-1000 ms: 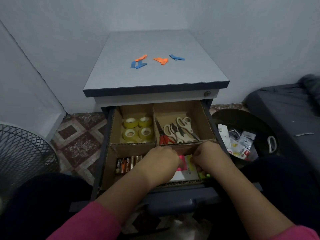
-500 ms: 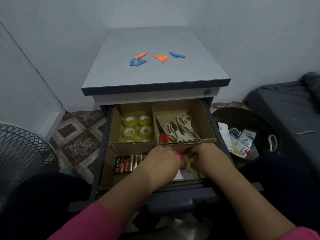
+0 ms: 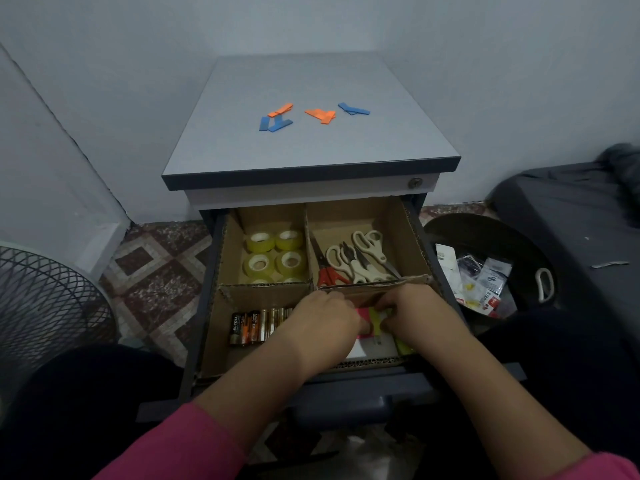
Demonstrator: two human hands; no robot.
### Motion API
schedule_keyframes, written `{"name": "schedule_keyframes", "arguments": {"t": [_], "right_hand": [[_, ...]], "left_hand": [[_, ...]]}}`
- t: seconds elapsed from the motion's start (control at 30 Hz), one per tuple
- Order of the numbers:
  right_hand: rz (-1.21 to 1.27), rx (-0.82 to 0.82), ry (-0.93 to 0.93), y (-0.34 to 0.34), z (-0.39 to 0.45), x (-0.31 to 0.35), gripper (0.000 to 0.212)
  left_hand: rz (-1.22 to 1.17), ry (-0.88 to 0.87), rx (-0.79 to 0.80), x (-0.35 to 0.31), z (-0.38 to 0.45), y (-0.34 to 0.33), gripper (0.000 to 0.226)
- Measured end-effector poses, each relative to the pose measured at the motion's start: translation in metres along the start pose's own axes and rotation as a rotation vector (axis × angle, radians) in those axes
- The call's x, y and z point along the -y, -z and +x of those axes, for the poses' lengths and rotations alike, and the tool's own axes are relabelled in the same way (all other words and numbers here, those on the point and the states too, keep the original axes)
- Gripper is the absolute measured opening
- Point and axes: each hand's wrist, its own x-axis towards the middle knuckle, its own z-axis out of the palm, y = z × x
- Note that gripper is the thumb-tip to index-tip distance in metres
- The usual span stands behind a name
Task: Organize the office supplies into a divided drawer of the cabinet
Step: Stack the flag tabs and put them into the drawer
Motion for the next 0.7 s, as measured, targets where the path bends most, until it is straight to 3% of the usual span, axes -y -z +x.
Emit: {"name": "schedule_keyframes", "arguments": {"t": [0.23, 0.3, 0.5, 0.7], "right_hand": [[-0.107, -0.132, -0.078, -0.0048, -0.0096, -0.0056, 0.013], [-0.122, -0.104, -0.076, -0.006, -0.0089, -0.0036, 0.02], [-0.131, -0.085, -0.08, -0.0038, -0.0086, -0.0009, 0.014], [-0.107, -0.071, -0.1, -0.0022, -0.0069, -0.0011, 0.027]], "left_hand": [[-0.001, 0.001, -0.005, 0.0006, 0.0005, -0.0016, 0.054], [0.001, -0.002, -0.008, 0.0006, 0.0005, -0.0016, 0.053], [0.007, 0.0, 0.001, 0.0012, 0.001, -0.0013, 0.054], [-0.004, 0.0, -0.006, 0.0017, 0.0008, -0.0016, 0.054]]}}
